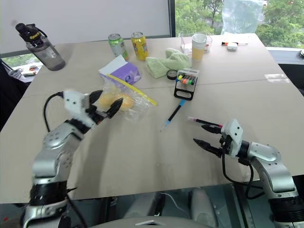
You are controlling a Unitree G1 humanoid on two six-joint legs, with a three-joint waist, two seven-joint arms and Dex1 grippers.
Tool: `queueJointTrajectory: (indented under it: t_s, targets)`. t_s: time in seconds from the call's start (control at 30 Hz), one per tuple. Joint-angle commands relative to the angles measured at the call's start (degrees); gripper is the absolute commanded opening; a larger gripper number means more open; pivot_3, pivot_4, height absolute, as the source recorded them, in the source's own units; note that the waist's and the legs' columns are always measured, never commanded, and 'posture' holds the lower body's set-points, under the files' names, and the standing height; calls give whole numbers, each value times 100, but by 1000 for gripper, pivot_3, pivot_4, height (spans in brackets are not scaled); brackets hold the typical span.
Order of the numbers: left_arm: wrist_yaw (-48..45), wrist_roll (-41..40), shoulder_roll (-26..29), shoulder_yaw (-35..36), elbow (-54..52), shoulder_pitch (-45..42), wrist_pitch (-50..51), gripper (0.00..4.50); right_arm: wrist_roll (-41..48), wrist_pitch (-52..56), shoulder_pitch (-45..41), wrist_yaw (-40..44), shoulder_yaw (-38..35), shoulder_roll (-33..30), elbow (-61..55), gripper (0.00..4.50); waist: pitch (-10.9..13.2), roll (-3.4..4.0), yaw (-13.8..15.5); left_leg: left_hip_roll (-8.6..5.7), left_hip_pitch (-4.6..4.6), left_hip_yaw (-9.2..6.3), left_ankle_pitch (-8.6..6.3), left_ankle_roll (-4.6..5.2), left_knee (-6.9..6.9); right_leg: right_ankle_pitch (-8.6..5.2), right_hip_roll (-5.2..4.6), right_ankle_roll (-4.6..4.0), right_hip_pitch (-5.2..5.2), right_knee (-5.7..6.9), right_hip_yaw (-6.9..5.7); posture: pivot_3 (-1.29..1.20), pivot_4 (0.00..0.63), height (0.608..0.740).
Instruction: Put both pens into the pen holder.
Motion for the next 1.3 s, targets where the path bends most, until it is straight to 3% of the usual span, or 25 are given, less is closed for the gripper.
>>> queueJointTrajectory:
  t_s: [0.03, 0.13, 0.17, 0.2, 0.5, 0.53, 0.7, 0.9, 1.1, 1.17, 1.3]
  targets:
    - [255, 342, -33, -210, 499, -367, 286, 4500, 27, -153, -37, 6, -118, -25, -102, 3218, 2, -3, -15, 0, -2, 0, 0, 0, 0, 0, 1, 0, -2, 0, 0, 0, 150, 740]
    - [27, 542, 48, -541, 670, -444, 309, 4500, 66, -180, -23, -75, -210, -21, -202, 3218, 3, -4, -53, 1, -12, 7, 0, 0, 0, 0, 1, 0, -21, 6, 10, 0, 150, 740]
    - [8, 587, 65, -572, 720, -442, 299, 3982, 123, -179, -17, -86, -243, -4, -268, 3273, 3, -4, -54, 1, -15, 8, 0, 0, 0, 0, 1, 0, -25, 8, 12, 0, 150, 740]
    - [-7, 599, 73, -562, 762, -435, 280, 3940, 218, -167, -14, -101, -282, 38, -342, 3273, 2, -5, -52, 2, -19, 8, 0, 0, 0, 0, 1, 0, -30, 8, 12, 0, 150, 740]
    - [-134, 707, 100, -501, 909, -374, 6, 106, 768, -127, -244, -231, -484, 322, -592, 3273, 2, -4, -47, 2, -22, 8, 5, -6, 5, 0, 0, 0, -35, 20, 14, 0, 150, 740]
    - [-108, 703, 85, -463, 887, -344, -39, 20, 768, -118, -249, -218, -475, 306, -585, 3273, 2, -4, -46, 2, -21, 8, 5, -7, 6, 0, 0, 0, -35, 21, 14, 0, 150, 740]
    - [359, 809, 75, -59, 523, -86, -316, 20, 712, -151, -255, -115, -455, 223, -471, 3273, 2, -4, -78, 2, -23, 8, 4, -6, 6, 0, 0, 0, -38, 22, 16, 0, 150, 740]
    - [2064, 1467, 87, 1120, -233, 335, -468, 20, 671, -191, -355, -13, -425, 199, -290, 3273, 3, -9, -154, 5, -29, 12, 5, -7, 6, 0, 3, 0, -49, 26, 24, 0, 150, 740]
    - [2215, 1431, 292, 1712, -83, 550, -314, 20, 622, -196, -523, 76, -251, 280, -158, 3273, 1, -11, -108, 3, -42, 12, 5, -7, 11, 0, 1, 0, -57, 28, 21, 0, 150, 740]
    - [1928, 1422, 443, 1614, 81, 688, -109, 654, 593, -200, -570, 103, -216, 284, -123, 3273, 0, -12, -94, 3, -42, 10, 5, -7, 13, 0, 1, 0, -56, 30, 16, 0, 150, 740]
    - [3286, 2194, 535, 2104, 365, 645, 377, 2344, 598, -187, -622, 111, -292, 220, -59, 3273, -1, -21, -97, 2, -44, 9, 4, -7, 14, 0, 1, 0, -57, 29, 15, 0, 150, 740]
